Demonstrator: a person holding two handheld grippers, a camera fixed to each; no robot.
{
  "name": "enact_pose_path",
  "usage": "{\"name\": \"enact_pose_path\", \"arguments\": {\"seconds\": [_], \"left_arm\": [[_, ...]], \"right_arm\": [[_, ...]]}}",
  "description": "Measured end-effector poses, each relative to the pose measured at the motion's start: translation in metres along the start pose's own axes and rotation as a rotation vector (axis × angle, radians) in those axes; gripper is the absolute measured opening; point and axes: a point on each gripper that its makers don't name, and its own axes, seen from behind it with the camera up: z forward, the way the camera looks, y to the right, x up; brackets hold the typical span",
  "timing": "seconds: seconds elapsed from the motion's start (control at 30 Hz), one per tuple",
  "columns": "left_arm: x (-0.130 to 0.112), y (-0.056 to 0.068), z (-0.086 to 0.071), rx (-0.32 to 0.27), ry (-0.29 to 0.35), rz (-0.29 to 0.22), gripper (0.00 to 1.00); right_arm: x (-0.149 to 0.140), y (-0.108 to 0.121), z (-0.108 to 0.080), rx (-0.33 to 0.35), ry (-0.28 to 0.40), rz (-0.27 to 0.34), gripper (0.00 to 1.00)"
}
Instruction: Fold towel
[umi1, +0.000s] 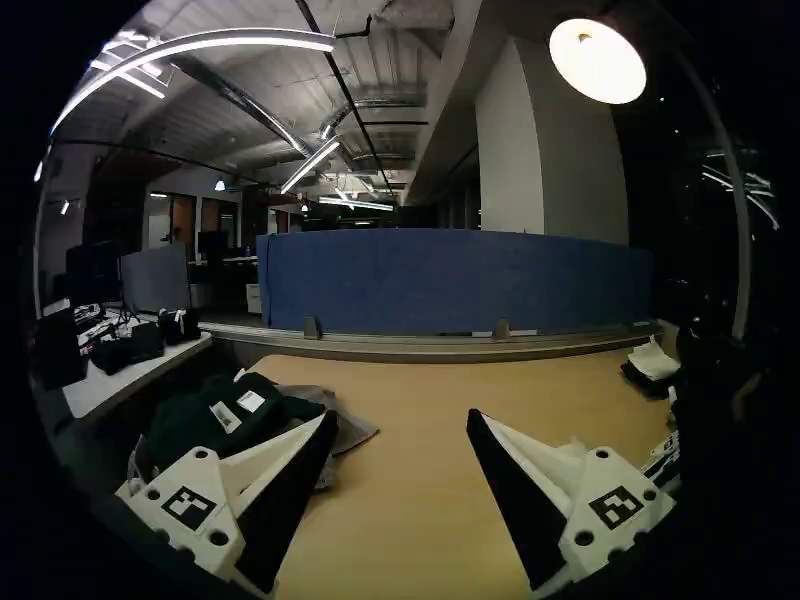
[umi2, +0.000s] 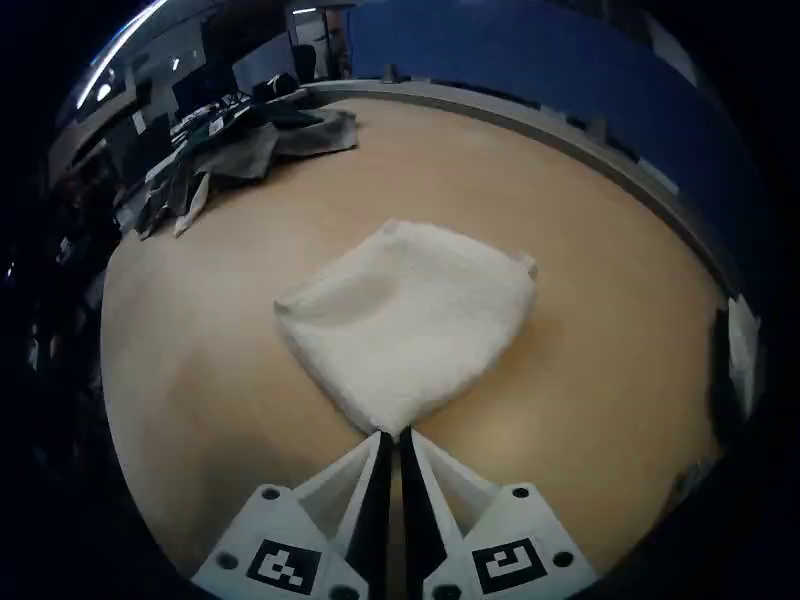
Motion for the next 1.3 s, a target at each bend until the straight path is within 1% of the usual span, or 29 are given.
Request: {"name": "enact_pose_path", "arguments": {"seconds": [0.13,0.3,0.47,0.67,0.77,0.87,1.3], "left_arm": [[0.003,0.000,0.000,0.000,0.003,0.001,0.96],[0.008,0.000,0.001,0.001,0.014,0.003,0.96],[0.016,0.001,0.000,0.000,0.027,0.005,0.96],[0.026,0.004,-0.001,-0.002,0.037,0.008,0.96],[0.028,0.006,-0.002,-0.005,0.041,0.006,0.96],[0.030,0.008,-0.003,-0.006,0.043,0.004,0.96],[0.036,0.016,-0.006,-0.014,0.049,0.000,0.96]], "right_arm": [[0.022,0.001,-0.012,0.002,0.045,0.000,0.06],[0.062,0.004,-0.032,0.003,0.110,-0.015,0.06],[0.102,0.009,-0.058,0.000,0.168,-0.050,0.06],[0.136,0.012,-0.091,-0.006,0.216,-0.112,0.05],[0.146,0.014,-0.104,-0.009,0.227,-0.138,0.05],[0.151,0.016,-0.113,-0.010,0.231,-0.155,0.05],[0.157,0.018,-0.133,-0.014,0.254,-0.164,0.05]]}}
